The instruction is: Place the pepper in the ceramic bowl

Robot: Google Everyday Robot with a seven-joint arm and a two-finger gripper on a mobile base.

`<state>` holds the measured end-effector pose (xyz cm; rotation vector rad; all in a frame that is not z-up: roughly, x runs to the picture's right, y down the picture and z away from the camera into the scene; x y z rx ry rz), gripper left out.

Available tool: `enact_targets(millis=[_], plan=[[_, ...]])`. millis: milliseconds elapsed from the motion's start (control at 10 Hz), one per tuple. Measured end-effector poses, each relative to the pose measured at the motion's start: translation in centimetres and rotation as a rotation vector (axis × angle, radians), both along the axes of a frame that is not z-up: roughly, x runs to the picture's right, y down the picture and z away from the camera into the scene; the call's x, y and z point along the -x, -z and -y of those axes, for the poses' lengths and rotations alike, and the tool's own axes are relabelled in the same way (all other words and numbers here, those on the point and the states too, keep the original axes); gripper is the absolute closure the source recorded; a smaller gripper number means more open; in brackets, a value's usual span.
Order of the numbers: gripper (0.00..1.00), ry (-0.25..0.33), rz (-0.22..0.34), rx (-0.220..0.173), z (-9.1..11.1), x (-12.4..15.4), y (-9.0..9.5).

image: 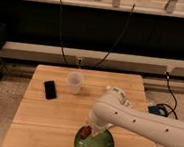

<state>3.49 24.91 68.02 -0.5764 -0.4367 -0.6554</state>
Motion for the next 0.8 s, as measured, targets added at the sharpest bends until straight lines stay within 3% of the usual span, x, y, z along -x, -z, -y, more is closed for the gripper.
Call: enact_targets(millis=[800], plan=[[0.93, -0.012, -0.002, 0.018, -0.34, -0.4, 0.03]])
